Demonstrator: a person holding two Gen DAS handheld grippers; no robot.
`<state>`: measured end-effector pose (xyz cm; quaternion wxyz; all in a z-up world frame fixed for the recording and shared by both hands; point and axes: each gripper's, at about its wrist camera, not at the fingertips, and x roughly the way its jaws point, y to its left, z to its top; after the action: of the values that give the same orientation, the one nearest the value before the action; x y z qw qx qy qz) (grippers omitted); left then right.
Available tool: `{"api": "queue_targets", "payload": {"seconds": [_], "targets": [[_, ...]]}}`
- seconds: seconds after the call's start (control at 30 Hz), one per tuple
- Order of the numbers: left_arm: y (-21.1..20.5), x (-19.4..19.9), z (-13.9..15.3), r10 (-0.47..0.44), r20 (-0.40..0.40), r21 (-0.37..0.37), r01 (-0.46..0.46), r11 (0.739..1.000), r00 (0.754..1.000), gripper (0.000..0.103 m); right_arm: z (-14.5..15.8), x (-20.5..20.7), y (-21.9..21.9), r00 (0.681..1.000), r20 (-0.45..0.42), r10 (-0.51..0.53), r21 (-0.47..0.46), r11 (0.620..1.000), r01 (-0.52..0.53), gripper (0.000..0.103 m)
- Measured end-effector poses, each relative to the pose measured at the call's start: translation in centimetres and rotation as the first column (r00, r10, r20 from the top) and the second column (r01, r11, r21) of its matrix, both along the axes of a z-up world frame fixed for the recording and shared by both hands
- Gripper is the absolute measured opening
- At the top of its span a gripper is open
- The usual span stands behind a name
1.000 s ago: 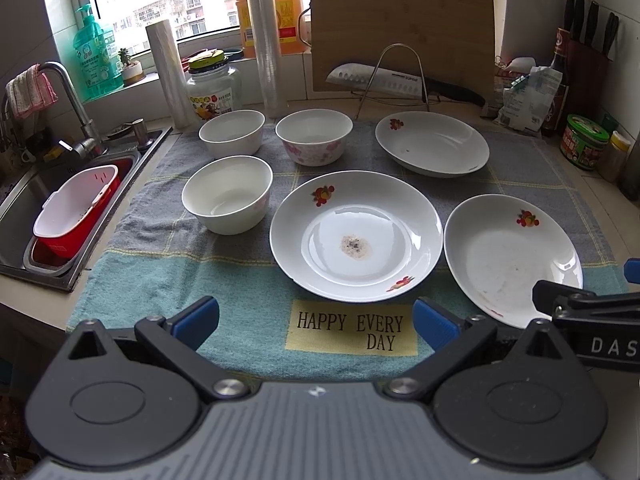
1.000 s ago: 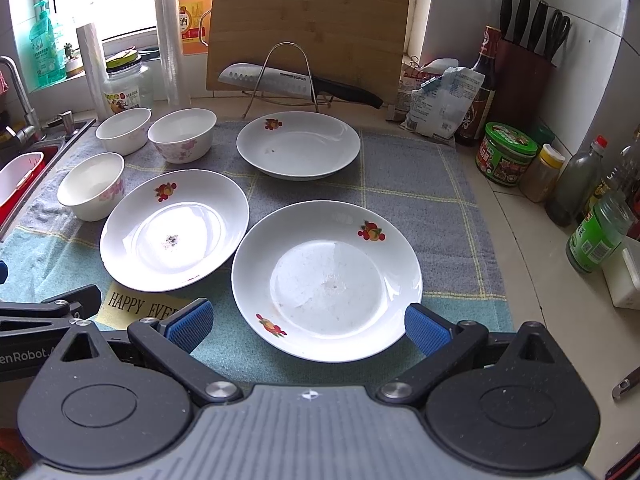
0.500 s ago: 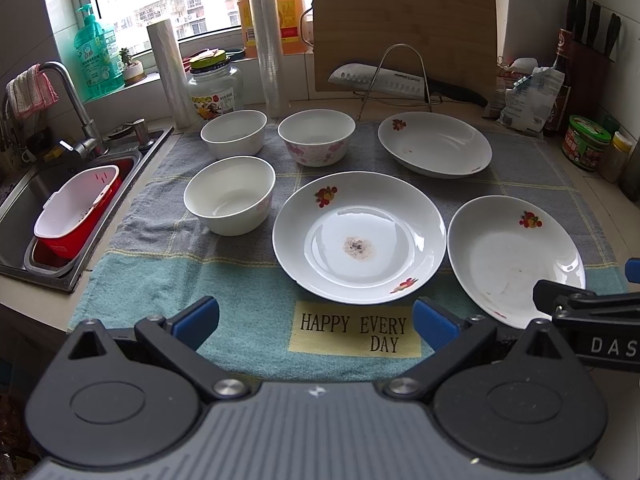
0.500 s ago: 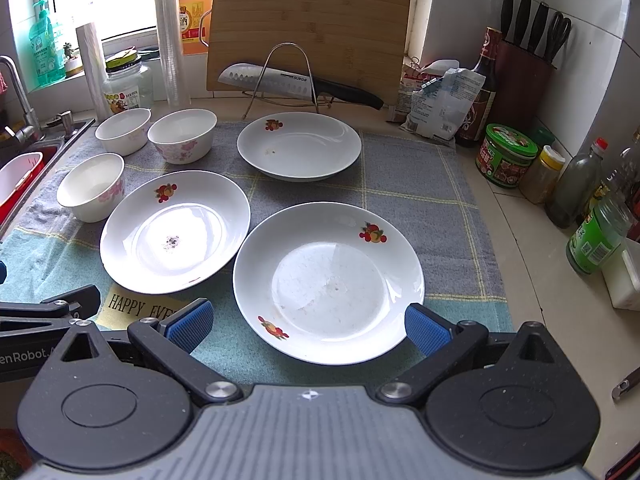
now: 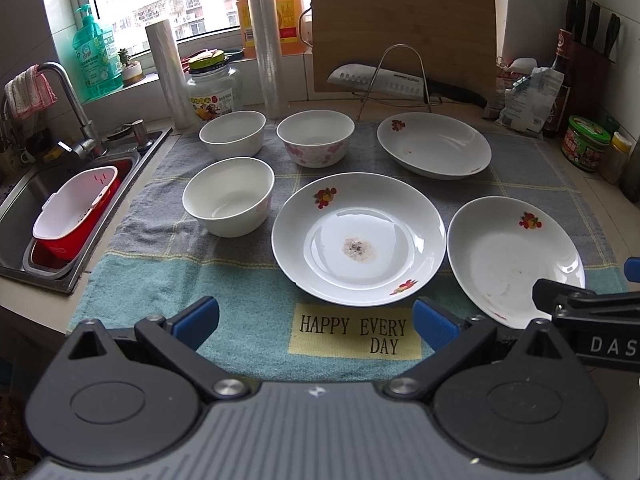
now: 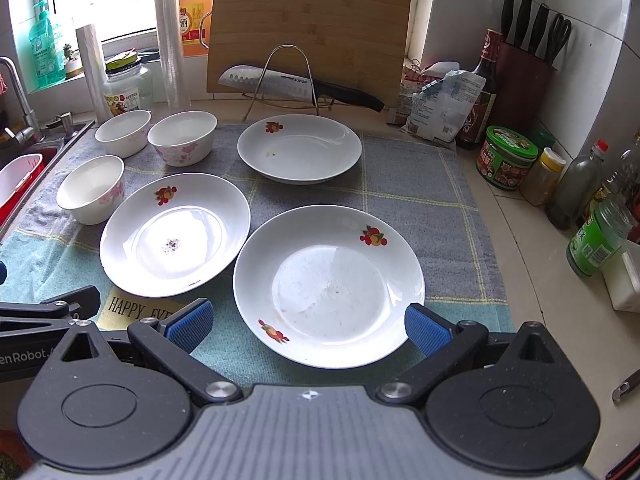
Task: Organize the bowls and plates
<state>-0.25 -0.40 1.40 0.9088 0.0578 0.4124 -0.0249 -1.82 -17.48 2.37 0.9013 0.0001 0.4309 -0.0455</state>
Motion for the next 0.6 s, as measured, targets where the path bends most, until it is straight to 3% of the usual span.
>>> {"api": "queue_targets", "payload": {"seconds": [0.37, 0.6], "targets": [[-0.1, 0.1, -0.2, -0.020, 0.004, -0.017, 0.021, 1.000, 1.000, 0.102, 0.0, -0.2, -0.1, 1.000, 0.030, 0.009, -0.011, 1.000, -0.008, 0.103], [0.0, 0.2, -0.4, -0.062, 0.025, -0.046, 0.063, 0.997, 0.998, 0.102, -0.2, -1.6, -1.5, 0.989, 0.137, 0.051, 0.017, 0.998, -0.053, 0.103]]}}
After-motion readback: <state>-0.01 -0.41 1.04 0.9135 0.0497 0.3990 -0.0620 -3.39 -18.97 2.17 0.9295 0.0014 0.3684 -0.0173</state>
